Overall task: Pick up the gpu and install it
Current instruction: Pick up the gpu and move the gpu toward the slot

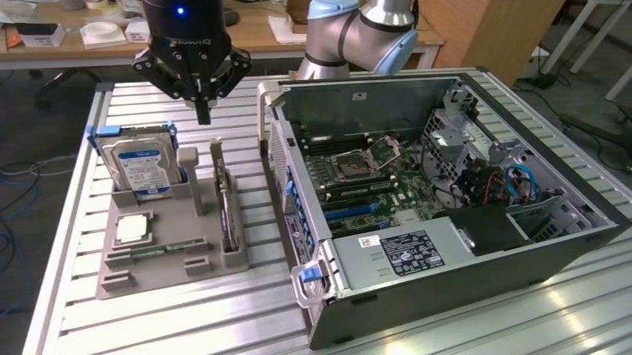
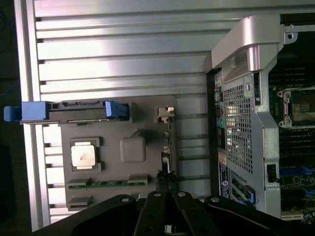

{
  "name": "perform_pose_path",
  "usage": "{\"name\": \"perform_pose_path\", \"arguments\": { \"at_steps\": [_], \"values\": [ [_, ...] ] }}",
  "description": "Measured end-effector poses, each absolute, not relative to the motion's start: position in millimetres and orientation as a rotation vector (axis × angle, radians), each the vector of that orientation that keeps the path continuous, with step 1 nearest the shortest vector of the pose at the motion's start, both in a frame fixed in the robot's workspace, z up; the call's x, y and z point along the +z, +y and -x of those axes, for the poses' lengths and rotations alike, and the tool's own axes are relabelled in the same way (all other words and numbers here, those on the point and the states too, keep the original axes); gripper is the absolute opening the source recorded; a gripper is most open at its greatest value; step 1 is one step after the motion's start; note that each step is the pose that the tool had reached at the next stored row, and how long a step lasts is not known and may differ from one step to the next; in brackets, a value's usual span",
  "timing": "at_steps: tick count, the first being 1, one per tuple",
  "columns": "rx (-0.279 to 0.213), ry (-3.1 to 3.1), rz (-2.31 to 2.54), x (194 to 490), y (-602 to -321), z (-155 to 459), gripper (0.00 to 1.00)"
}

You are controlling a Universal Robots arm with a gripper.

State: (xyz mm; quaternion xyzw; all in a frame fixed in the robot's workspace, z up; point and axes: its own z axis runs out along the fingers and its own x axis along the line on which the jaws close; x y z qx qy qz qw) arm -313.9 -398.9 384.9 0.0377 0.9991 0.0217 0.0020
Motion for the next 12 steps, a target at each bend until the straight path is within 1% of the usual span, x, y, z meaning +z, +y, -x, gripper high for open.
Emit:
{"name": "perform_pose_path", "arguments": {
  "at_steps": [9,10,11,12],
  "values": [
    [0.068,3.135,-0.118,384.9,-398.9,313.8,0.1],
    [0.068,3.135,-0.118,384.9,-398.9,313.8,0.11],
    [0.068,3.135,-0.118,384.9,-398.9,313.8,0.17],
    [0.068,3.135,-0.118,384.8,-398.9,313.8,0.17]
  ]
}}
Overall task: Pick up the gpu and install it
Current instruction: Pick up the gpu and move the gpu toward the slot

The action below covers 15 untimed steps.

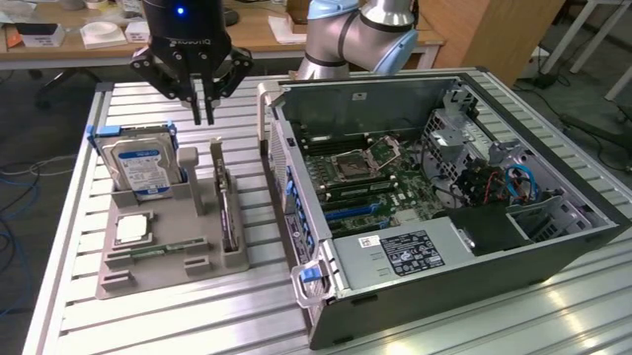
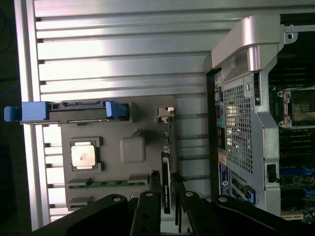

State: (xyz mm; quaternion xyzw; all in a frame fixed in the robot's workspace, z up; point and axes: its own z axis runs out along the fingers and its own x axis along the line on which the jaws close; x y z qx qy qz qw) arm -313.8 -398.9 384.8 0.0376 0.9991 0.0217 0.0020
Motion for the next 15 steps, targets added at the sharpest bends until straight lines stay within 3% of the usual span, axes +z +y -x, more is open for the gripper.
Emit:
{"name": "perform_pose_path", "arguments": {
  "at_steps": [2,5,6,15],
  "values": [
    [0.068,3.135,-0.118,384.9,-398.9,313.8,0.29],
    [0.068,3.135,-0.118,384.9,-398.9,313.8,0.35],
    [0.068,3.135,-0.117,384.8,-398.9,313.8,0.42],
    [0.052,3.142,-0.046,375.4,-401.2,313.8,0.42]
  ]
}}
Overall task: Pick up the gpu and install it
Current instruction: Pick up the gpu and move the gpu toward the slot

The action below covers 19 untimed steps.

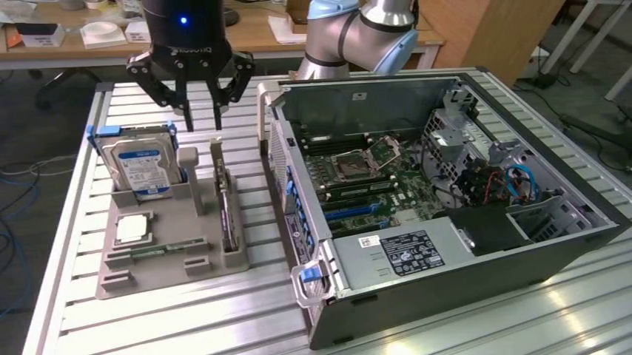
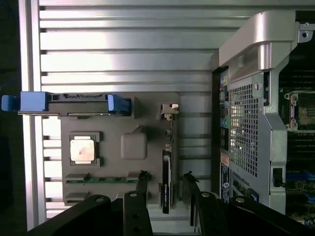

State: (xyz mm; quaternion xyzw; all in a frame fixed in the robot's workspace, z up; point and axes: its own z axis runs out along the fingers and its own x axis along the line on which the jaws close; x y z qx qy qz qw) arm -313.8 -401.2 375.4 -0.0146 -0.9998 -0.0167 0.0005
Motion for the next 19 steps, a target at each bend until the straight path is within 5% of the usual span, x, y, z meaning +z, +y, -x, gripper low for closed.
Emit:
{"name": "perform_pose_path", "arguments": {
  "at_steps": [19],
  "values": [
    [-0.052,-3.14,0.045,340.9,-416.8,313.9,0.42]
  ]
}}
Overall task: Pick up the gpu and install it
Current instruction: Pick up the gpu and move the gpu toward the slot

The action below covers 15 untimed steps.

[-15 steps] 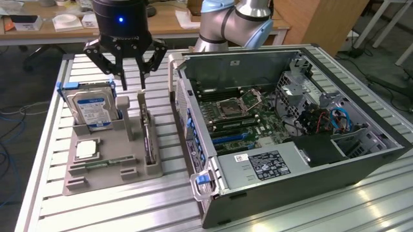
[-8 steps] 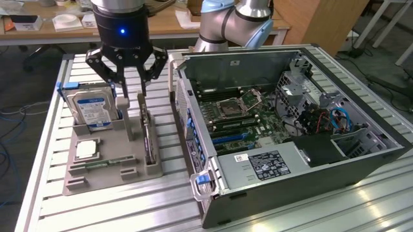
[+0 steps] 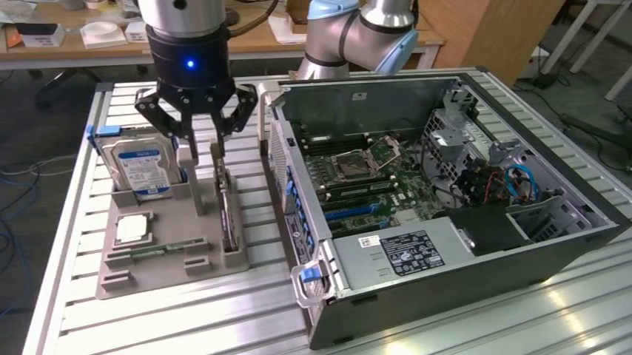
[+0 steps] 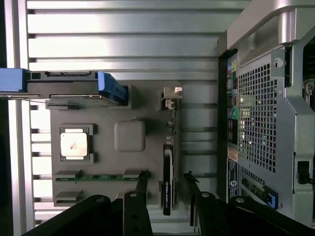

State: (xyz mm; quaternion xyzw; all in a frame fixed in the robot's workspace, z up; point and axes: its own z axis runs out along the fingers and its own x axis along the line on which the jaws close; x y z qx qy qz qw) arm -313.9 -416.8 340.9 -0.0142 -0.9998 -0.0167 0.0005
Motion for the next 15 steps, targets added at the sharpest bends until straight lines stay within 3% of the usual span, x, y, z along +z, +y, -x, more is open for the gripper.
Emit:
{"name": "perform_pose_path", "arguments": {
  "at_steps": [15],
  "values": [
    [-0.052,-3.14,0.043,314.1,-424.8,313.8,0.42]
  ]
}}
